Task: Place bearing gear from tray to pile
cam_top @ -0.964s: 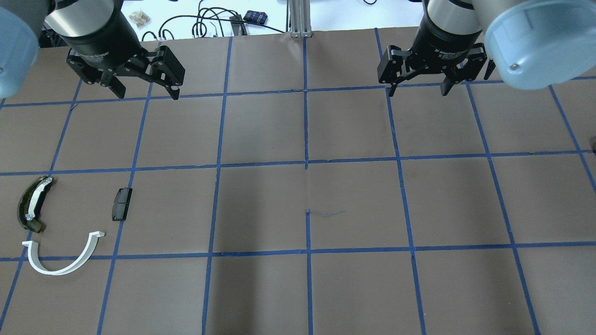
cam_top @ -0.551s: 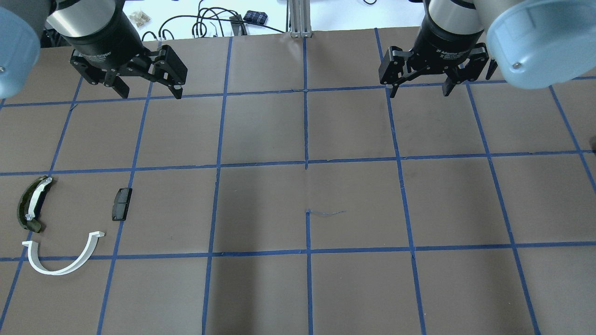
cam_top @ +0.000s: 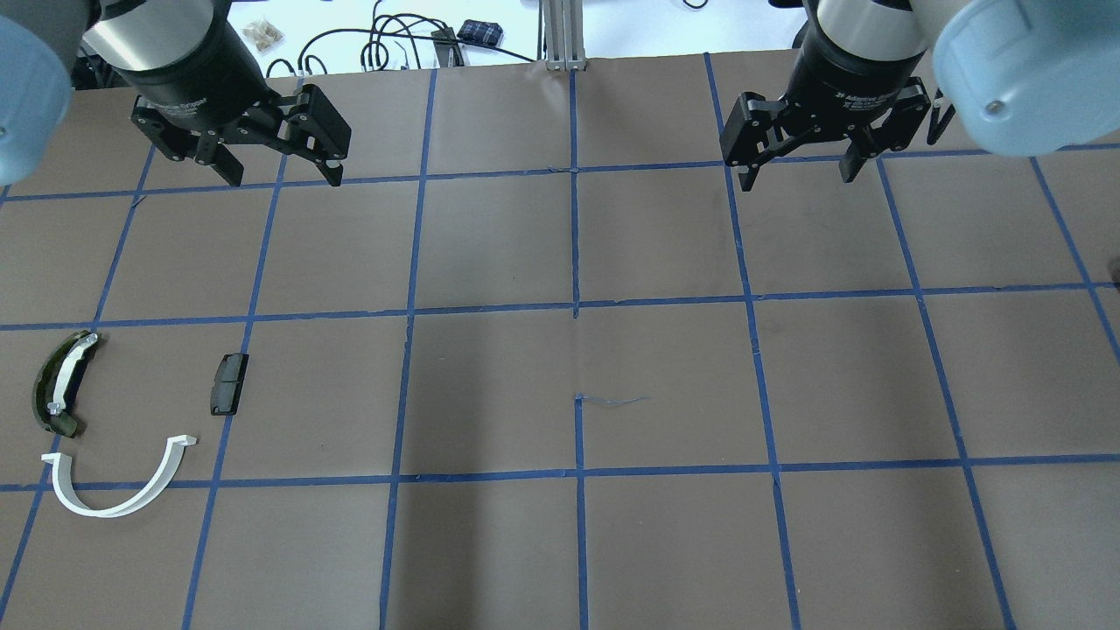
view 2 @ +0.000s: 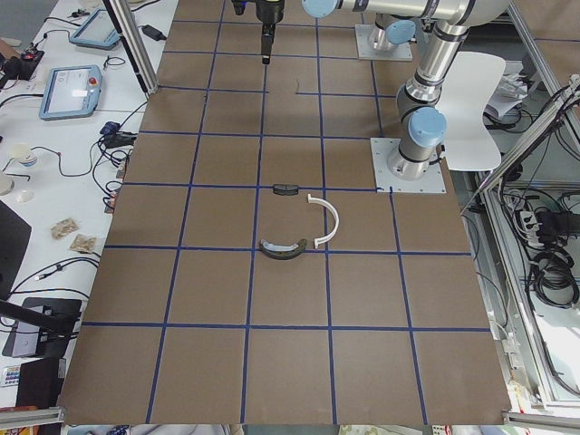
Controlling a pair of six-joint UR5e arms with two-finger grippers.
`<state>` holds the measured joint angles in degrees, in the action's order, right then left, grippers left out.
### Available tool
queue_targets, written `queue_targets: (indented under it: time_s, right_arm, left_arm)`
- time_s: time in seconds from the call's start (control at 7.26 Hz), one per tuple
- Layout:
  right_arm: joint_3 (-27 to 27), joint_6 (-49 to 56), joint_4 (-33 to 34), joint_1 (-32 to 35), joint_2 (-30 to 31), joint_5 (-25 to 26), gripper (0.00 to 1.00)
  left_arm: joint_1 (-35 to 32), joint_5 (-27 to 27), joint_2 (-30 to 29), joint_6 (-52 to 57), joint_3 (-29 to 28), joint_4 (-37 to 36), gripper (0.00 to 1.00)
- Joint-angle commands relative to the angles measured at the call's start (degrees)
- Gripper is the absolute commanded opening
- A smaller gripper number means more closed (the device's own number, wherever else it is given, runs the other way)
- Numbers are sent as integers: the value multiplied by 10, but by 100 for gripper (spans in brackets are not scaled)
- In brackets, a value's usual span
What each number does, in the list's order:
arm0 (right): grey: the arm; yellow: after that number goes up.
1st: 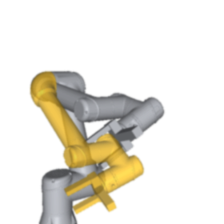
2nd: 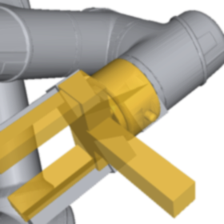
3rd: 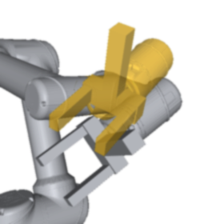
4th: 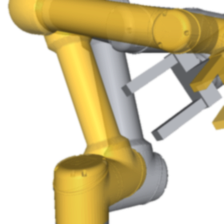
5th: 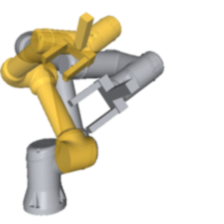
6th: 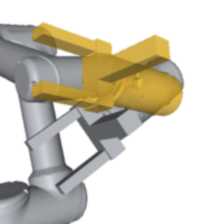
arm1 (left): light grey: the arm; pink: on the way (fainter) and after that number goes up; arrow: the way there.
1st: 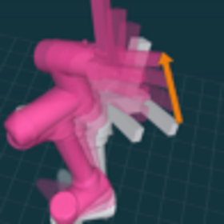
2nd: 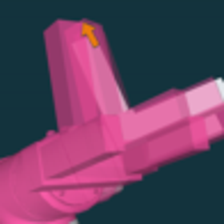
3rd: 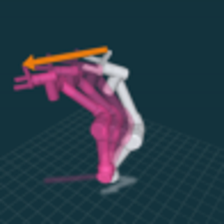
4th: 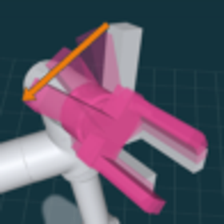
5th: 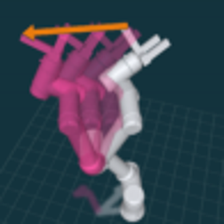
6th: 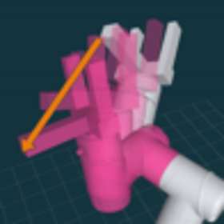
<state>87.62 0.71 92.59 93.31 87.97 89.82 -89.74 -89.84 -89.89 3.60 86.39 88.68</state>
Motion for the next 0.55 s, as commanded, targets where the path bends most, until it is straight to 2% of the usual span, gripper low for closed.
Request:
queue_targets:
  time_s: [0.0,0.14,0.28,0.41]
  right_arm:
    - [-2,19,4,-4,-1,2,100]
    - [-5,75,3,-15,-1,4,98]
    - [-9,108,0,-49,-1,11,99]
    - [-9,190,0,-100,-2,11,99]
  left_arm:
    - [0,-2,2,0,0,0,100]
    - [0,-2,2,0,1,0,100]
    - [0,-2,2,0,1,0,100]
    - [-1,-1,2,0,1,0,100]
